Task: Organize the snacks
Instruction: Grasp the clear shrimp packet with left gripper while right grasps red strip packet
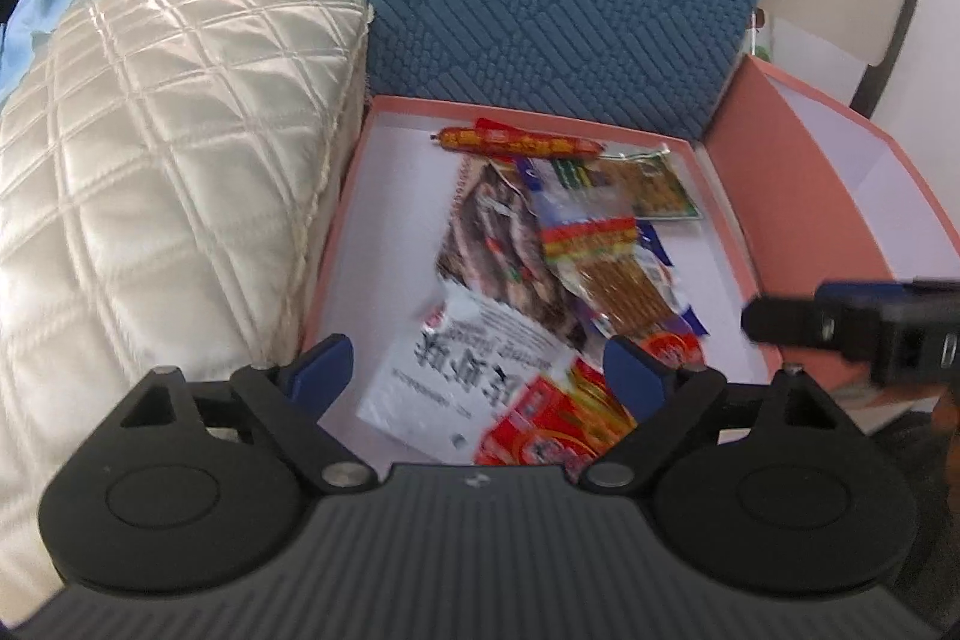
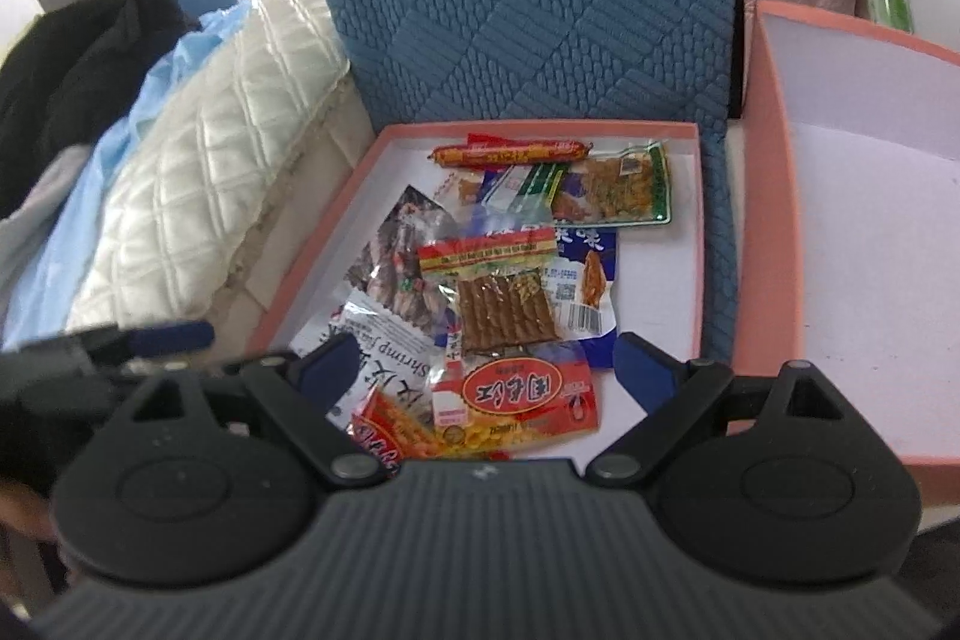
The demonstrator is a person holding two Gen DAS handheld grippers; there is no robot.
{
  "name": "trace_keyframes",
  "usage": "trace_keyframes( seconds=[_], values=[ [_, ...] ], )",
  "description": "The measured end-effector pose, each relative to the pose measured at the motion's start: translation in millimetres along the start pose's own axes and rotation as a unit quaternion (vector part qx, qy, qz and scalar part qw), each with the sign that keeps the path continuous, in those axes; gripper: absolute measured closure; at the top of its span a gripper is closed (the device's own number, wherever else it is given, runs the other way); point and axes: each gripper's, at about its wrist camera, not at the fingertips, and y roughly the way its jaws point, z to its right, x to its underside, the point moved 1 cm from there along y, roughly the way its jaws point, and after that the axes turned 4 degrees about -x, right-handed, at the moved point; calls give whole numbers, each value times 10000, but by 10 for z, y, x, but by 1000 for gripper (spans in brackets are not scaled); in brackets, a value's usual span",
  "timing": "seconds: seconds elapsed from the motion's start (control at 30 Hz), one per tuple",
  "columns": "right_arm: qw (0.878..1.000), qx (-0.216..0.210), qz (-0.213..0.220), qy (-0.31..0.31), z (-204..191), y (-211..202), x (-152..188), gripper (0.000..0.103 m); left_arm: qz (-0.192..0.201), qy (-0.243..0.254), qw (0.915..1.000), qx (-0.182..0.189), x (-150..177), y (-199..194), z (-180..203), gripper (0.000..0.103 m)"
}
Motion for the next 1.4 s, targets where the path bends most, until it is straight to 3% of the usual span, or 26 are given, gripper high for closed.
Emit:
trace_keyframes(
  seconds=[0.13,0.3,0.73,0.9,1.0,1.3,1.4],
  values=[
    [9998,0,-121,-126,-7,202,18,10,-112,-79,9997,213,-131,171,-60,14],
    [9981,168,-186,-565,-92,467,40,16,-191,90,9996,189,-235,402,-11,20],
    [9844,608,-250,-1632,-196,1050,195,22,-515,22,9976,453,-551,966,14,25],
    [9803,733,-270,-1816,-180,1121,231,28,-668,75,9973,280,-553,1141,20,27],
    [9837,678,-236,-1651,-138,1087,203,40,-809,58,9962,308,-533,1223,18,31],
    [9941,397,-224,-982,-14,909,155,61,-1069,-516,9900,759,-462,1336,-83,50],
    [9957,384,-145,-831,2,848,120,62,-1090,-546,9890,842,-438,1284,-63,61]
  ],
)
